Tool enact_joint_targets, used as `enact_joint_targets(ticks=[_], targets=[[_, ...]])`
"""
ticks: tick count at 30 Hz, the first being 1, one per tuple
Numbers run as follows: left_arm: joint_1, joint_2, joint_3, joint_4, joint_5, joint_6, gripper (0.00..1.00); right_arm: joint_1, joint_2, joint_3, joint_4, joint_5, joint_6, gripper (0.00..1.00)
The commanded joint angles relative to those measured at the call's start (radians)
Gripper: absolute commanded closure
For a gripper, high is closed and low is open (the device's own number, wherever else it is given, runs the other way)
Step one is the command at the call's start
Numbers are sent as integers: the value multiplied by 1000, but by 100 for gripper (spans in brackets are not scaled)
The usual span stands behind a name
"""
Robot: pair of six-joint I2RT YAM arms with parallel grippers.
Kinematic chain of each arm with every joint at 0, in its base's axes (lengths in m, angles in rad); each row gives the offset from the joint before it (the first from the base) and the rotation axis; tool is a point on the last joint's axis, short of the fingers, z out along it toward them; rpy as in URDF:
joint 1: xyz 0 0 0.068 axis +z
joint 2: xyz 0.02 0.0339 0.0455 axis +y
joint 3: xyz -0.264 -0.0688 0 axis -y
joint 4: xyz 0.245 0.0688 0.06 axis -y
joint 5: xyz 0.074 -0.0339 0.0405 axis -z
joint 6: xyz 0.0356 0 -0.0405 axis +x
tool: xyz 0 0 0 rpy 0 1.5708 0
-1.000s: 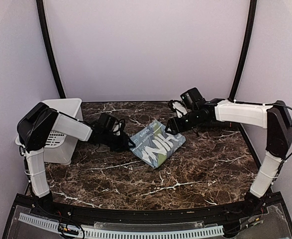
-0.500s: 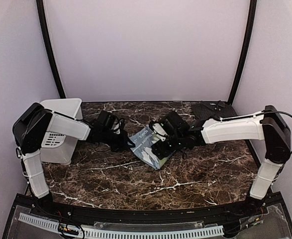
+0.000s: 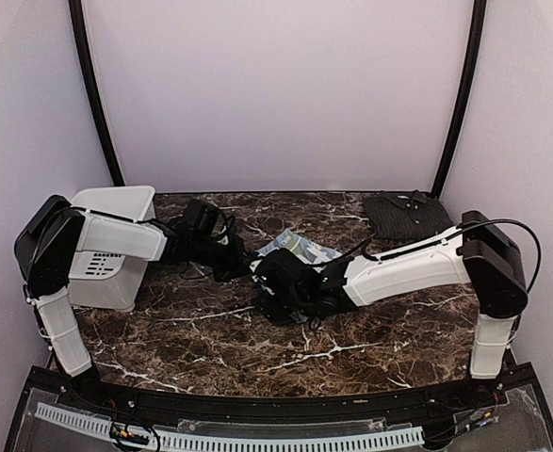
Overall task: Fold and stack the mixed laundry pile
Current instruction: Pass from the left arm to the right
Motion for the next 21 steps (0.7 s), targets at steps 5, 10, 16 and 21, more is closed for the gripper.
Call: enact_joint_targets(ticks=[5, 10, 16, 21], targets=[[-10, -100, 50, -42, 18, -101, 100, 18, 124, 57, 120, 191, 22, 16], [-10, -115, 58, -55, 25, -119, 100, 19, 161, 56, 205, 280, -30, 17], [-12, -135, 57, -73, 10, -139, 100, 19, 212, 101, 261, 388, -129, 18], [-12, -134, 55, -71, 12, -164, 100, 20, 222, 100, 335, 457, -175, 17]])
